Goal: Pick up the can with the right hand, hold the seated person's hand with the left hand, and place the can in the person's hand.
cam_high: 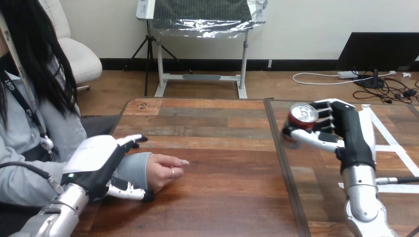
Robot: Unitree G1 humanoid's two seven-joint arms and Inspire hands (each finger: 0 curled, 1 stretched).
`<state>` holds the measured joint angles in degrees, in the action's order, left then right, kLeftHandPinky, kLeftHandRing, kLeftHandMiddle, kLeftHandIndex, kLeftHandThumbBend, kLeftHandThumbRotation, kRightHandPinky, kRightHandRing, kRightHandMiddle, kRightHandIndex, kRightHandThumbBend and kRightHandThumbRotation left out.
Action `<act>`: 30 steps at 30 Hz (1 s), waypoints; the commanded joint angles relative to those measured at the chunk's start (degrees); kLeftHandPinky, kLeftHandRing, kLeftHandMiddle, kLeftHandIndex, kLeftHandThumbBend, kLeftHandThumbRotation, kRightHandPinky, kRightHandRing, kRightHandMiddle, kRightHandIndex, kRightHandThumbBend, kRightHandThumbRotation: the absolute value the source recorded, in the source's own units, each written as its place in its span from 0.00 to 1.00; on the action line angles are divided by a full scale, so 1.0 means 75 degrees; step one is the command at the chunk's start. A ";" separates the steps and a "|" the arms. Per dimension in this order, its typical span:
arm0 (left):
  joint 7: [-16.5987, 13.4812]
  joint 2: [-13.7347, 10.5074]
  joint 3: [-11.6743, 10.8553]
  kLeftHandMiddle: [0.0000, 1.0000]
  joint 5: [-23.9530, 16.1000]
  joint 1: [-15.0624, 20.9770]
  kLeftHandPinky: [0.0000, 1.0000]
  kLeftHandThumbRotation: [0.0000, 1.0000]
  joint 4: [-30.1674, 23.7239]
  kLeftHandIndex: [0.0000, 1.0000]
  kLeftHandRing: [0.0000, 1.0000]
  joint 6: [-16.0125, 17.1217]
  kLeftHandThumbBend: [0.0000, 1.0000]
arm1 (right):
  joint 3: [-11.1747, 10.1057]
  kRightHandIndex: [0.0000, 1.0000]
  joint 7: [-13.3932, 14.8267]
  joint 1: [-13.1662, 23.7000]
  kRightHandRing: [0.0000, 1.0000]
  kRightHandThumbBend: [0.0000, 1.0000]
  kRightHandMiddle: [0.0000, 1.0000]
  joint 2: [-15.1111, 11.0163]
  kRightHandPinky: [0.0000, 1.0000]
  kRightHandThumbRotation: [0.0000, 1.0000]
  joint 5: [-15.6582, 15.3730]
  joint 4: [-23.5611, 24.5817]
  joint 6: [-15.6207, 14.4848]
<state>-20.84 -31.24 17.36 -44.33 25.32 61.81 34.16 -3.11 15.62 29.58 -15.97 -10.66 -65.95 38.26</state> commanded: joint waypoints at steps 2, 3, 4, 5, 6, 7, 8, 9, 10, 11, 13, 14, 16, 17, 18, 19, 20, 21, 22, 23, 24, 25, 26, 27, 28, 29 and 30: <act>-0.0353 -0.0090 0.0345 0.81 -0.0197 0.0838 0.72 0.38 0.0316 0.85 0.78 -0.0195 1.00 | -0.0096 0.52 -0.0103 0.0271 0.42 0.73 0.48 0.0025 0.38 0.00 0.0206 0.0705 0.0332; -0.0393 -0.0080 0.0397 0.80 -0.0239 0.0868 0.72 0.38 0.0366 0.85 0.77 -0.0228 1.00 | -0.0096 0.52 -0.0118 0.0259 0.42 0.73 0.48 0.0027 0.38 0.00 0.0206 0.0738 0.0340; -0.0428 -0.0073 0.0441 0.80 -0.0266 0.0893 0.72 0.38 0.0407 0.85 0.77 -0.0249 1.00 | -0.0097 0.52 -0.0130 0.0249 0.41 0.74 0.48 0.0028 0.38 0.00 0.0206 0.0762 0.0345; -0.0430 -0.0063 0.0510 0.80 -0.0314 0.0935 0.71 0.38 0.0472 0.84 0.77 -0.0300 1.00 | -0.0092 0.51 -0.0144 0.0235 0.41 0.74 0.48 0.0030 0.38 0.00 0.0202 0.0789 0.0371; -0.0432 -0.0056 0.0565 0.80 -0.0333 0.0966 0.71 0.39 0.0517 0.84 0.77 -0.0332 1.00 | -0.0091 0.51 -0.0157 0.0225 0.42 0.74 0.48 0.0029 0.38 0.00 0.0201 0.0805 0.0386; -0.0438 -0.0052 0.0609 0.80 -0.0344 0.0990 0.71 0.39 0.0553 0.84 0.77 -0.0353 1.00 | -0.0090 0.51 -0.0166 0.0218 0.42 0.73 0.48 0.0029 0.38 0.00 0.0201 0.0818 0.0395; -0.0392 -0.0037 0.0683 0.80 -0.0386 0.1041 0.71 0.39 0.0619 0.84 0.77 -0.0430 1.00 | -0.0085 0.51 -0.0164 0.0198 0.42 0.73 0.48 0.0043 0.38 0.00 0.0196 0.0869 0.0387; -0.0366 -0.0026 0.0736 0.80 -0.0409 0.1076 0.70 0.40 0.0665 0.85 0.77 -0.0481 1.00 | -0.0083 0.51 -0.0165 0.0183 0.42 0.74 0.48 0.0052 0.38 0.00 0.0195 0.0907 0.0376; -0.0352 -0.0019 0.0781 0.80 -0.0419 0.1103 0.70 0.41 0.0701 0.85 0.77 -0.0515 1.00 | -0.0082 0.51 -0.0166 0.0171 0.42 0.74 0.48 0.0058 0.38 0.00 0.0195 0.0937 0.0366; -0.0330 -0.0002 0.0828 0.80 -0.0429 0.1134 0.70 0.41 0.0745 0.85 0.77 -0.0560 1.00 | -0.0075 0.51 -0.0176 0.0152 0.42 0.74 0.48 0.0066 0.38 0.00 0.0190 0.0984 0.0362; -0.0326 0.0016 0.0892 0.80 -0.0418 0.1169 0.70 0.41 0.0795 0.85 0.76 -0.0599 1.00 | -0.0070 0.51 -0.0195 0.0126 0.42 0.74 0.48 0.0070 0.38 0.00 0.0189 0.1044 0.0352; -0.0301 0.0033 0.0939 0.80 -0.0435 0.1200 0.70 0.41 0.0838 0.85 0.76 -0.0652 1.00 | -0.0072 0.51 -0.0224 0.0109 0.42 0.74 0.48 0.0081 0.38 0.00 0.0204 0.1073 0.0366; -0.0279 0.0053 0.0998 0.80 -0.0452 0.1236 0.69 0.41 0.0888 0.85 0.76 -0.0712 1.00 | -0.0082 0.51 -0.0265 0.0087 0.41 0.74 0.48 0.0092 0.37 0.00 0.0226 0.1112 0.0376; -0.0275 0.0070 0.1045 0.80 -0.0479 0.1263 0.69 0.41 0.0927 0.85 0.76 -0.0766 1.00 | -0.0075 0.51 -0.0271 0.0073 0.41 0.74 0.48 0.0092 0.37 0.00 0.0216 0.1132 0.0381; -0.0281 0.0082 0.1084 0.80 -0.0490 0.1282 0.68 0.40 0.0955 0.85 0.76 -0.0799 1.00 | -0.0071 0.51 -0.0276 0.0061 0.41 0.74 0.48 0.0090 0.37 0.00 0.0207 0.1149 0.0379; -0.0287 0.0090 0.1118 0.80 -0.0493 0.1298 0.68 0.40 0.0978 0.85 0.76 -0.0822 1.00 | -0.0070 0.51 -0.0280 0.0053 0.41 0.73 0.48 0.0088 0.37 0.00 0.0201 0.1163 0.0377; -0.0258 0.0108 0.1150 0.80 -0.0492 0.1321 0.68 0.39 0.1012 0.85 0.76 -0.0861 1.00 | -0.0059 0.51 -0.0274 0.0038 0.41 0.73 0.48 0.0086 0.37 0.00 0.0180 0.1189 0.0367; -0.0238 0.0121 0.1172 0.80 -0.0484 0.1337 0.68 0.39 0.1035 0.85 0.76 -0.0885 1.00 | -0.0055 0.51 -0.0273 0.0028 0.41 0.74 0.48 0.0083 0.37 0.00 0.0169 0.1207 0.0360; -0.0226 0.0129 0.1192 0.80 -0.0476 0.1349 0.68 0.38 0.1052 0.85 0.76 -0.0901 1.00 | -0.0052 0.51 -0.0273 0.0020 0.41 0.74 0.48 0.0082 0.36 0.00 0.0162 0.1220 0.0354; -0.0208 0.0141 0.1212 0.80 -0.0469 0.1366 0.69 0.37 0.1082 0.85 0.76 -0.0908 1.00 | -0.0040 0.51 -0.0274 0.0011 0.41 0.74 0.48 0.0074 0.36 0.00 0.0142 0.1227 0.0370; -0.0201 0.0149 0.1229 0.80 -0.0461 0.1377 0.69 0.37 0.1100 0.84 0.76 -0.0909 1.00 | -0.0034 0.51 -0.0279 0.0005 0.41 0.74 0.48 0.0067 0.36 0.00 0.0132 0.1230 0.0382; -0.0198 0.0155 0.1244 0.80 -0.0453 0.1386 0.69 0.36 0.1114 0.84 0.76 -0.0911 1.00 | -0.0031 0.51 -0.0283 -0.0001 0.41 0.74 0.48 0.0063 0.36 0.00 0.0125 0.1236 0.0388; -0.0174 0.0171 0.1261 0.80 -0.0447 0.1403 0.69 0.36 0.1147 0.84 0.76 -0.0933 1.00 | -0.0028 0.51 -0.0293 -0.0020 0.41 0.74 0.48 0.0067 0.36 0.00 0.0125 0.1267 0.0374; -0.0160 0.0184 0.1275 0.80 -0.0442 0.1414 0.70 0.34 0.1169 0.84 0.76 -0.0951 1.00 | -0.0028 0.51 -0.0302 -0.0035 0.42 0.74 0.48 0.0071 0.36 0.00 0.0129 0.1292 0.0359; -0.0152 0.0192 0.1288 0.80 -0.0435 0.1424 0.70 0.33 0.1186 0.84 0.77 -0.0964 1.00 | -0.0029 0.51 -0.0308 -0.0046 0.42 0.74 0.48 0.0074 0.37 0.00 0.0132 0.1310 0.0348; -0.0171 0.0198 0.1336 0.80 -0.0466 0.1440 0.70 0.32 0.1209 0.84 0.77 -0.0991 1.00 | -0.0029 0.51 -0.0327 -0.0056 0.42 0.74 0.49 0.0076 0.37 0.00 0.0138 0.1319 0.0347; -0.0192 0.0201 0.1376 0.80 -0.0486 0.1452 0.71 0.32 0.1224 0.83 0.77 -0.1008 1.00 | -0.0029 0.51 -0.0341 -0.0061 0.42 0.75 0.49 0.0077 0.37 0.00 0.0143 0.1323 0.0347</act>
<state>-22.63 -30.38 25.80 -47.14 33.55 69.32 27.76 -3.07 13.08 27.20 -15.24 -10.13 -59.49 39.18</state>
